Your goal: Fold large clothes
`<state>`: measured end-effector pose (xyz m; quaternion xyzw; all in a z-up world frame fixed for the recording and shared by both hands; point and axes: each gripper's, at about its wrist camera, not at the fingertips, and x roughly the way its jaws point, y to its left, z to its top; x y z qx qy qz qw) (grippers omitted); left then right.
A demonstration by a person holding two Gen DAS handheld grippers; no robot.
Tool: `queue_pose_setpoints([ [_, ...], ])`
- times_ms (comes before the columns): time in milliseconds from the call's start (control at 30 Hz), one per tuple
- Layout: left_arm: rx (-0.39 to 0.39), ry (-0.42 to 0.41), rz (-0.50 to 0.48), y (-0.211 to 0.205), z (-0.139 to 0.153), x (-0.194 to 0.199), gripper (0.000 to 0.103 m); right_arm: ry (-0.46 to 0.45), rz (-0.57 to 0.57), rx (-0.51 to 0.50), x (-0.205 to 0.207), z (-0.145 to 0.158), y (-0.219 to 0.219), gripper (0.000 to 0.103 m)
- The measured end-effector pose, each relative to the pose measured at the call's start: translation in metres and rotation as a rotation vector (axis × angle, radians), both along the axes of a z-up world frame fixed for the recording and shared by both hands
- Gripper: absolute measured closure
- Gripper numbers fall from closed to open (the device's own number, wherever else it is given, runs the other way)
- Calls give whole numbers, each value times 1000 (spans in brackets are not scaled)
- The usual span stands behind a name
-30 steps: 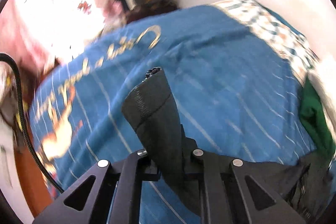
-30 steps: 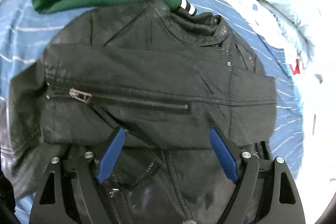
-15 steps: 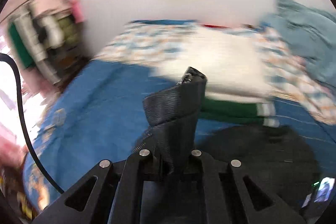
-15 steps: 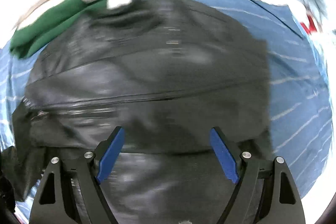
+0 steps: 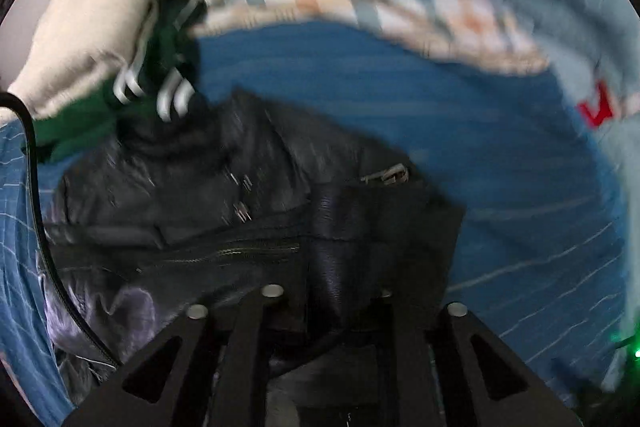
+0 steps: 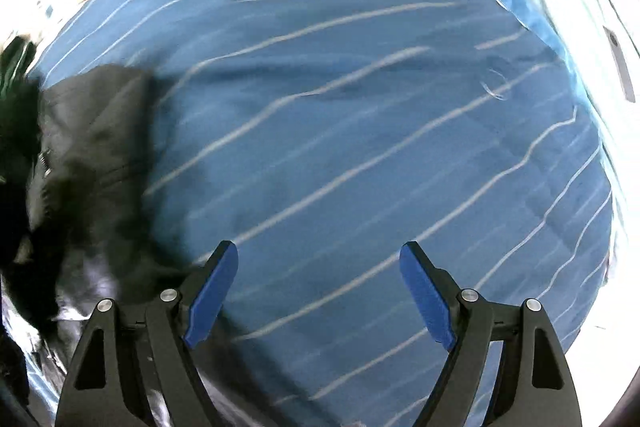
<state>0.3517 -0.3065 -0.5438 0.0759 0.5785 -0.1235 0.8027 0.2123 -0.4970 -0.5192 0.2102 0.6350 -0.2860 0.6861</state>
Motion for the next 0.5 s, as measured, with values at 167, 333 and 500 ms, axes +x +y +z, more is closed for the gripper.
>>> queue_pose_setpoints([
  [167,-84,50,-17,-7,-10,-8,7,-34,2,89,-14,4,-31,18],
  [333,-111,47,-8,10,18,-15,7,-78,49,207,-2,15,-45,18],
  [500,-90,43,181,91,47,-41,7,-184,70,417,26,26,-34,20],
])
